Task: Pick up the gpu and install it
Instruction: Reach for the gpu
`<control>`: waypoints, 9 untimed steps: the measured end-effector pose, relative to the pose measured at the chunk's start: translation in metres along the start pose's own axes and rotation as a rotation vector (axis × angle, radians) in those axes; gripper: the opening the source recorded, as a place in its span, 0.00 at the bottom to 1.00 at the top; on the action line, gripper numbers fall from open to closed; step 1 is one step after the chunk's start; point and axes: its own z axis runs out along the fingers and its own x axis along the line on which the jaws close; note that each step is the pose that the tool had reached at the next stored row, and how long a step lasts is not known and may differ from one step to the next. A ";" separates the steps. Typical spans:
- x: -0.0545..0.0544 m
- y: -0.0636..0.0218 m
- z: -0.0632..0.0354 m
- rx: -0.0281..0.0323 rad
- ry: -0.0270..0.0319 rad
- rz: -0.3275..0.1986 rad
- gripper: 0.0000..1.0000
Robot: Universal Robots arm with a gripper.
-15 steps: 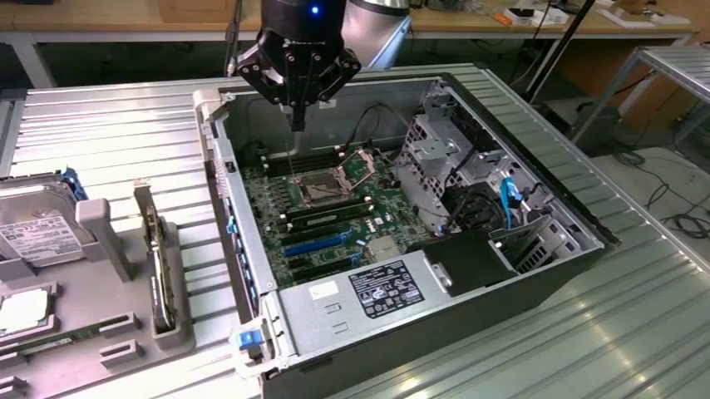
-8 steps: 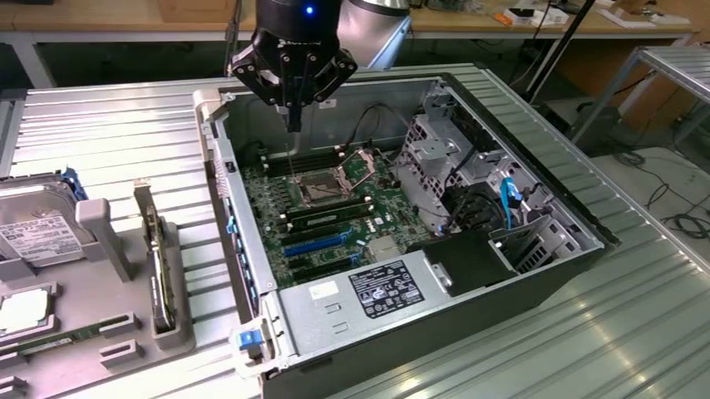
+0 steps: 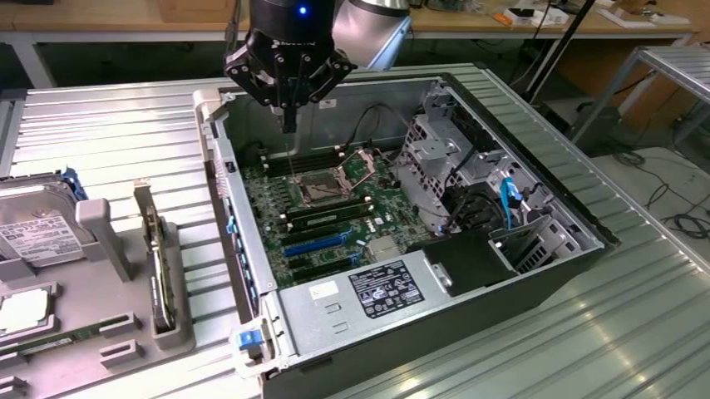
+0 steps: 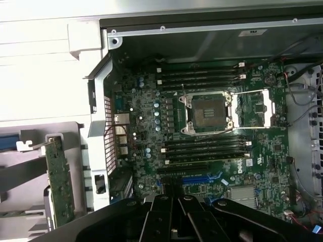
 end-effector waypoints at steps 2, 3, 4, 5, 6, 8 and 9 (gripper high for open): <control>0.001 -0.0002 0.0000 0.0000 0.0000 0.000 0.11; 0.002 -0.0004 -0.0001 0.0000 0.0000 0.000 0.11; 0.003 -0.0005 -0.0001 0.0000 0.0000 0.000 0.11; 0.004 -0.0006 -0.0001 0.0000 0.0000 0.000 0.11; 0.005 -0.0008 -0.0002 0.0000 0.0000 0.000 0.11; 0.007 -0.0010 -0.0002 0.0000 0.0000 0.000 0.11; 0.008 -0.0011 -0.0002 0.0000 0.0000 0.000 0.11</control>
